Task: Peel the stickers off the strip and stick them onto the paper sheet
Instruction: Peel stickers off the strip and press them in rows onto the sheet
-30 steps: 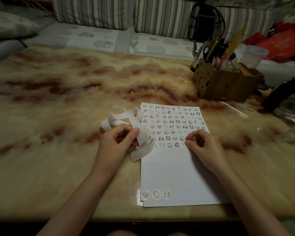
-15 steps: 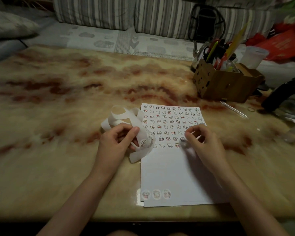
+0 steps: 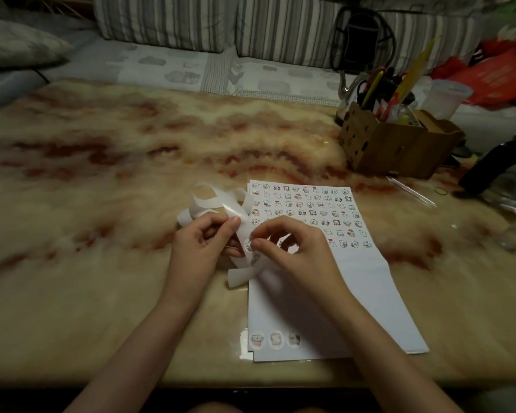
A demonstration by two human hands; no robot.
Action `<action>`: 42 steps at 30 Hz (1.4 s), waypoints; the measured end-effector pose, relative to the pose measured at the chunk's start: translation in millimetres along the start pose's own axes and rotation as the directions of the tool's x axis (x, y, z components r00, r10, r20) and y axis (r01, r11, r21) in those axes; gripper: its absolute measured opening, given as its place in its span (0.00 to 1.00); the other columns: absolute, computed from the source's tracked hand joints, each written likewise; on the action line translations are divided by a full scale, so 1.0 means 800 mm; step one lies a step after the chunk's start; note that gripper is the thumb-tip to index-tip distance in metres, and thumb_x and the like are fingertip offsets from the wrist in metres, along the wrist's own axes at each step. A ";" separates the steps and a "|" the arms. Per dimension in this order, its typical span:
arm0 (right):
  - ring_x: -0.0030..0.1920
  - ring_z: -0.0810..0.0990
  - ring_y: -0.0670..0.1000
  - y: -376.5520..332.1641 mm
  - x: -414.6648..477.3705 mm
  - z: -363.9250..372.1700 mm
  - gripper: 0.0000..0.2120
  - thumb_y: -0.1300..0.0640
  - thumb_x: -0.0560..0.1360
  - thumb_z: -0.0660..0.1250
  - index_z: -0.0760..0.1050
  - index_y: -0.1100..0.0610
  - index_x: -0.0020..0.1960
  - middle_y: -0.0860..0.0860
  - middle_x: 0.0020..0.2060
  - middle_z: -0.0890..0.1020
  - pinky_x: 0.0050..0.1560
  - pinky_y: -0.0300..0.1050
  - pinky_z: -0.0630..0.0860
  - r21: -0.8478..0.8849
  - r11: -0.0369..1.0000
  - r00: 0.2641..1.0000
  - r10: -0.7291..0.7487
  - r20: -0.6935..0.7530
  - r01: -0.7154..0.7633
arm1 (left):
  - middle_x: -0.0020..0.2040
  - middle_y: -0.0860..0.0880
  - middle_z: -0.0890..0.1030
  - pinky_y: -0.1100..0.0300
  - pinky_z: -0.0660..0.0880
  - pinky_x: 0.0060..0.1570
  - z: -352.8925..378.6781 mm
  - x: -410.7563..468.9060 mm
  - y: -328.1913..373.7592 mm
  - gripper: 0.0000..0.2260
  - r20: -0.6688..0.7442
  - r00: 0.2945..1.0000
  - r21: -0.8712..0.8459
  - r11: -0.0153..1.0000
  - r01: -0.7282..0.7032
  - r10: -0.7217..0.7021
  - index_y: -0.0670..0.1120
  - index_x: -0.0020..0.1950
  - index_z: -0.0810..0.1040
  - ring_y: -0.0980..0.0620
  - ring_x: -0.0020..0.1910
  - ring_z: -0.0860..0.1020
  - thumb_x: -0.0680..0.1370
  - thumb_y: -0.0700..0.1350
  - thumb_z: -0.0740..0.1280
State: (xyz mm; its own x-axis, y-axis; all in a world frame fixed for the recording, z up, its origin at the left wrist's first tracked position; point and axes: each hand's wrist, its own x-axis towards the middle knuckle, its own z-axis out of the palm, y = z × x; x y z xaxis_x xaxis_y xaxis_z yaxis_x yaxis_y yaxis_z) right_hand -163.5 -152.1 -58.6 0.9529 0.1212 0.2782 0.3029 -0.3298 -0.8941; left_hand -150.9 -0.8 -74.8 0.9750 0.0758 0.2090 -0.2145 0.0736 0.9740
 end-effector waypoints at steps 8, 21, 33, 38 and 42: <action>0.39 0.80 0.44 0.000 0.001 -0.001 0.08 0.64 0.71 0.73 0.81 0.52 0.42 0.44 0.38 0.84 0.42 0.46 0.75 0.053 0.998 0.999 0.015 -0.050 -0.012 | 0.32 0.50 0.82 0.67 0.77 0.35 0.001 -0.002 -0.002 0.05 0.096 0.995 0.031 0.999 -0.008 0.005 0.43 0.40 0.80 0.56 0.31 0.79 0.73 0.42 0.66; 0.39 0.79 0.46 0.004 -0.001 0.000 0.05 0.63 0.71 0.72 0.81 0.54 0.43 0.45 0.38 0.83 0.41 0.44 0.74 -0.012 1.000 0.999 -0.003 -0.052 0.003 | 0.36 0.46 0.83 0.66 0.76 0.39 -0.002 -0.004 -0.005 0.05 0.110 0.993 0.112 0.992 -0.051 0.038 0.43 0.40 0.83 0.56 0.34 0.78 0.74 0.39 0.68; 0.43 0.76 0.47 0.002 -0.010 -0.007 0.01 0.57 0.73 0.67 0.77 0.53 0.42 0.43 0.41 0.77 0.40 0.36 0.70 -0.119 0.988 0.995 -0.105 -0.003 0.103 | 0.32 0.49 0.82 0.68 0.75 0.36 -0.001 -0.004 -0.005 0.06 0.101 0.994 0.144 0.989 -0.047 0.032 0.39 0.39 0.81 0.58 0.30 0.78 0.75 0.37 0.67; 0.39 0.77 0.46 -0.007 -0.008 -0.030 0.03 0.58 0.72 0.71 0.78 0.52 0.41 0.45 0.39 0.82 0.39 0.40 0.70 -0.006 1.000 0.999 -0.021 -0.043 0.021 | 0.32 0.50 0.83 0.67 0.76 0.34 -0.002 -0.002 -0.009 0.06 0.073 0.997 0.134 0.991 -0.016 0.006 0.38 0.41 0.81 0.56 0.30 0.79 0.75 0.38 0.67; 0.29 0.74 0.40 0.004 0.000 -0.068 0.02 0.64 0.71 0.72 0.80 0.60 0.40 0.48 0.32 0.83 0.29 0.30 0.68 0.064 0.969 0.967 0.245 -0.067 -0.241 | 0.31 0.50 0.83 0.69 0.74 0.34 -0.001 -0.002 -0.009 0.06 0.070 0.998 0.140 0.990 -0.008 -0.002 0.38 0.41 0.81 0.56 0.28 0.78 0.76 0.38 0.67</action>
State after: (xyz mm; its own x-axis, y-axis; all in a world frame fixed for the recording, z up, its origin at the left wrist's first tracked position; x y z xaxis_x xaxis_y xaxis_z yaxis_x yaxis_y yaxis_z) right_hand -161.5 -204.4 -42.5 0.9969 -0.0265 0.0739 0.0631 -0.2884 -0.9554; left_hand -151.0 -0.3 -82.4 0.9771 0.0056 0.2127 -0.2119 -0.0668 0.9750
